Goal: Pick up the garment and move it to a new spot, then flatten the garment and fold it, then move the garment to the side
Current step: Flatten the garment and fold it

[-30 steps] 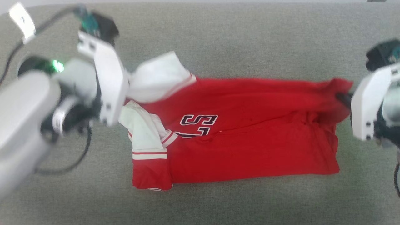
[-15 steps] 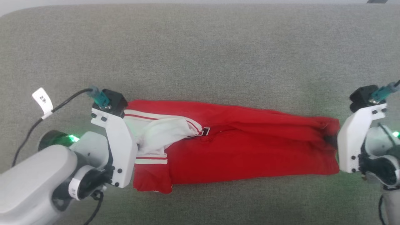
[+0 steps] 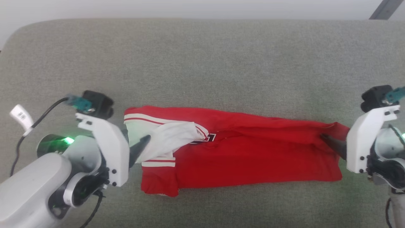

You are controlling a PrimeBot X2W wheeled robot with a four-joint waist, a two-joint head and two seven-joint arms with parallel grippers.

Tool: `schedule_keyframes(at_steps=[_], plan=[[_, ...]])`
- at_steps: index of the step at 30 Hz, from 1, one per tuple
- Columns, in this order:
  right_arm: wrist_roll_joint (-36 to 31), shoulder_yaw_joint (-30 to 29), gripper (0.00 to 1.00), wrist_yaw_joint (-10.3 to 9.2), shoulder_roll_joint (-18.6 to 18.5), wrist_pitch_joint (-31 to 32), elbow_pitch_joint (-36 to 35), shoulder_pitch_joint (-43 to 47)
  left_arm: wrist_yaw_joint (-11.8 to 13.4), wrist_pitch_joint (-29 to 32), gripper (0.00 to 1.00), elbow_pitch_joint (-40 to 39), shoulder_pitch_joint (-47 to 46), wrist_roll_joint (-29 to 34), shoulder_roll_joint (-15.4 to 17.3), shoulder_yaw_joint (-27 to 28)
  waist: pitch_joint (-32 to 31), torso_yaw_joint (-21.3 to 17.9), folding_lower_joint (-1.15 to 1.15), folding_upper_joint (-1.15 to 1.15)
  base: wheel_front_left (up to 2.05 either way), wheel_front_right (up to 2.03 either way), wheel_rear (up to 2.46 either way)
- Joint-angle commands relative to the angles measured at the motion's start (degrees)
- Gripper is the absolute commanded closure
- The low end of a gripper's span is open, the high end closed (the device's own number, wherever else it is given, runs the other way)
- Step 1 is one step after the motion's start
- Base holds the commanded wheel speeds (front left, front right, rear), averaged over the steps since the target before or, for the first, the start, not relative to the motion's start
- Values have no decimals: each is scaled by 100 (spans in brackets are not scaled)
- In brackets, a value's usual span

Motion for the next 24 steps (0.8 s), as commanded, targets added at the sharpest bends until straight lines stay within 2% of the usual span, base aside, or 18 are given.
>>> schedule_keyframes(at_steps=[1, 4, 5, 10, 14, 19, 24], plan=[[-8, -110, 0, -9, -5, -15, -67, 103, 27, -320, 0, -63, 204, 36, 64, 110, -65, 35, 0, 0, 0, 0, 0], [-22, -301, 0, -9, 17, 11, -94, 185, 18, -863, 0, -102, 404, 211, 149, 240, -105, 72, 0, 0, 0, 0, 0], [-22, -301, 0, -9, 17, 11, -94, 185, 18, -863, 0, -102, 404, 211, 149, 240, -105, 72, 0, 0, 0, 0, 0], [-108, -571, 0, -9, 27, 119, 27, 276, 149, -1947, 0, 58, 774, 472, 154, 549, -114, 170, 0, 0, 0, 0, 0], [-75, -711, 0, -9, 48, 215, 204, 314, 158, -2882, 0, 221, 1059, 692, 105, 786, -74, 271, 0, 0, 0, 0, 0], [48, -723, 0, -9, 69, 307, 591, 288, 79, -4157, 0, 589, 1496, 779, -63, 1197, -23, 388, 0, 0, 0, 0, 0], [214, -520, 0, -9, 63, 254, 1151, 190, -79, -4578, 0, 894, 1951, 946, -363, 1788, 22, 506, 0, 0, 0, 0, 0]])
